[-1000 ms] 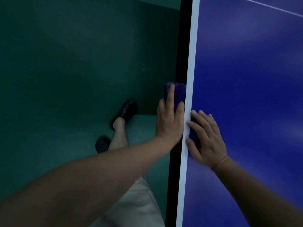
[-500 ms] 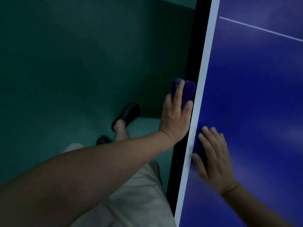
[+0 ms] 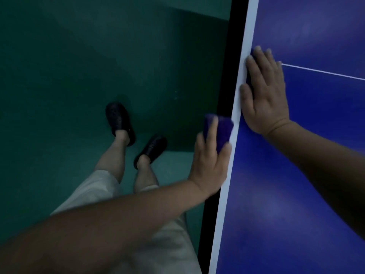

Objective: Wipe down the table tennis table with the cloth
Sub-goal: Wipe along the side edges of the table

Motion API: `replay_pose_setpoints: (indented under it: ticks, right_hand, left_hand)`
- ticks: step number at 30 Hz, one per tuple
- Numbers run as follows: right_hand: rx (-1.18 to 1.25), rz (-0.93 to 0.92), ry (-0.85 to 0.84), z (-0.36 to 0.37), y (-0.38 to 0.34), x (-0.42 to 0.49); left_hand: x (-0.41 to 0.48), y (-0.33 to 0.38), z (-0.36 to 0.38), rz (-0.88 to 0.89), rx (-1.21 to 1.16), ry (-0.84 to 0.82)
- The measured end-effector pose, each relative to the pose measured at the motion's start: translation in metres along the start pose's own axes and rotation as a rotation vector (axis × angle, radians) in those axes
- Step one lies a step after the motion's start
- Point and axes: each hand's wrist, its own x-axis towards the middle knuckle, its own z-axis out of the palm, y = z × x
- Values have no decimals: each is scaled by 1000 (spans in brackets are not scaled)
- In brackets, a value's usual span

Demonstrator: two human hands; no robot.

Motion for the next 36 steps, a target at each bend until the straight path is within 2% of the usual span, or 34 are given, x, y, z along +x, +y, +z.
replay_pose_setpoints:
  ticks: [3,7,11,13,15,17,19,21,23,27,30,31,33,36]
  right_hand:
    - [-8,7,-15,0,-2,-1]
    - [12,18,-19,-5,-5,3]
    - [3,34,-48,-10,-10,5]
    - [-5,24,-63,-13,-12,6]
    - [-2,7,-60,-17,-10,10]
    - [7,-45,-54,-22,-2,24]
    - [-13,-126,-65,-28,13,53]
    - [-58,-131,-62,-32,31,92]
    - [-89,-52,-58,-31,41,133]
    - [-127,1,-69,-21,42,171]
    - [-111,-29,-31,-20,42,170]
    - [-102,-30,-18,-20,43,167]
    - [-88,-39,-2,-20,46,169]
    - [-81,-42,-19,-19,45,170]
  left_hand:
    - [78,22,-7,-6,11,106]
    - [132,40,-16,-30,8,52]
    - [84,40,-21,-47,59,-26]
    - [41,31,-26,85,202,-133]
    - [20,24,-30,91,219,-205]
    - [31,27,-30,57,232,-238]
    - [67,38,-30,69,367,-261]
    - [116,52,-32,-2,286,-175]
    - [169,65,-34,-57,131,-95]
    - [238,90,-39,-6,62,-19]
    - [221,81,-36,5,132,2]
    - [201,76,-35,2,175,-40]
    - [161,65,-34,-68,128,-136]
    - [138,64,-35,-176,31,-148]
